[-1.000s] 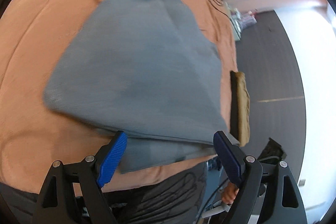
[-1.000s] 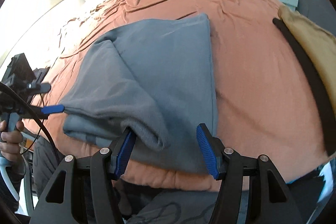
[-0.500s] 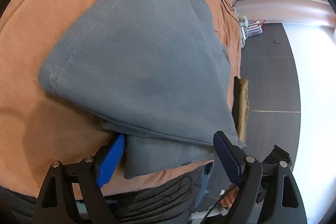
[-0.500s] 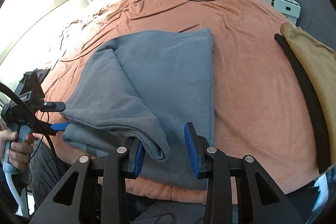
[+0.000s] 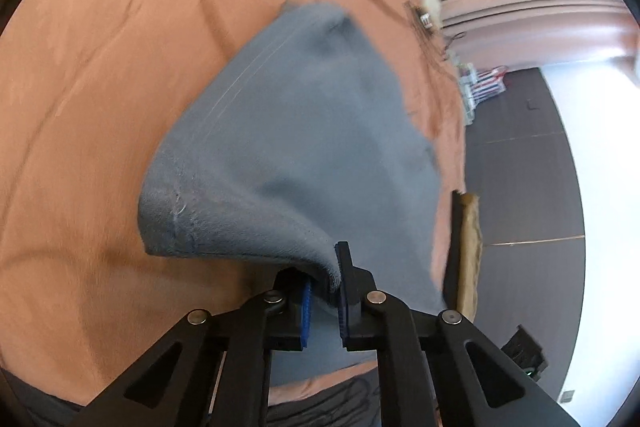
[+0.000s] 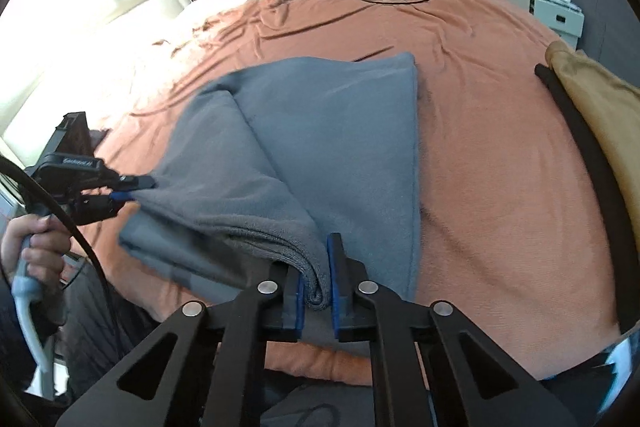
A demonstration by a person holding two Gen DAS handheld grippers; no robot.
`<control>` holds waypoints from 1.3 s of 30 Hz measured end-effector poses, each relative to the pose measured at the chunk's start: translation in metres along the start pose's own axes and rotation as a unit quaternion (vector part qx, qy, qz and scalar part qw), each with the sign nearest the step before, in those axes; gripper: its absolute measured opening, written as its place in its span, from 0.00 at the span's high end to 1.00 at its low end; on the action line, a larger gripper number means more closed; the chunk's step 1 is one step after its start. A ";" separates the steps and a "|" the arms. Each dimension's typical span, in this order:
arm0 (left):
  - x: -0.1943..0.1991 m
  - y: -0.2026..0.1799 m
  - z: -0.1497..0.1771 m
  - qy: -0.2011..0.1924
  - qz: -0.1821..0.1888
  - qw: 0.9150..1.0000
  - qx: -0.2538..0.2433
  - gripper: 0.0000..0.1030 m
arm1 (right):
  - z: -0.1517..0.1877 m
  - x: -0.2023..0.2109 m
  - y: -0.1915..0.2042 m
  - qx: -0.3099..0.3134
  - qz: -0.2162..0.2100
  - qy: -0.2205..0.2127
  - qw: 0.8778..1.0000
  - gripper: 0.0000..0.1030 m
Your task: Fold small clothes
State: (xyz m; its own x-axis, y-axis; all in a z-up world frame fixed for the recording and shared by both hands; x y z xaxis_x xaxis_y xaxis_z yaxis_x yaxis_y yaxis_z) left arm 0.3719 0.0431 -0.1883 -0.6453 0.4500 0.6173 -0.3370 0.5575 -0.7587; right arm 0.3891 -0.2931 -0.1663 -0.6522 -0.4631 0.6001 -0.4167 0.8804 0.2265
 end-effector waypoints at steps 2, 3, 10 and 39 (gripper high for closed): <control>0.006 -0.018 -0.008 -0.010 0.007 1.000 -0.019 0.91 | 0.003 0.002 -0.001 -0.013 -0.011 0.001 1.000 0.95; 0.008 -0.026 -0.013 -0.015 0.011 0.999 -0.028 0.91 | 0.006 0.004 -0.002 -0.021 -0.017 0.002 1.000 0.95; 0.019 -0.093 -0.046 -0.041 0.037 0.994 -0.089 0.91 | 0.009 0.019 -0.005 -0.072 -0.071 0.009 0.995 0.96; -0.158 -0.230 -0.041 0.047 -0.007 0.962 -0.269 0.92 | 0.051 -0.020 -0.100 -0.209 -0.067 0.043 0.975 0.96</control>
State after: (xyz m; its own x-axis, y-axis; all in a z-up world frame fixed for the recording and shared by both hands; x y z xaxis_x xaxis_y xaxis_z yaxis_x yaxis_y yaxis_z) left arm 0.5791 -0.1278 -0.1031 -0.5704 0.4872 0.6613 0.0756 0.8328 -0.5483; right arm 0.4119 -0.3766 -0.2401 -0.5471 -0.5830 0.6007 -0.1888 0.7850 0.5900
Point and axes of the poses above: each gripper's, at about its wrist camera, not at the fingertips, and x roughly against the way its jaws point, y to its left, z to its underside, the point moved 3 cm from there along -x, roughly the way its jaws point, and after that the axes turned 7 degrees about -y, right-handed, at the moved point
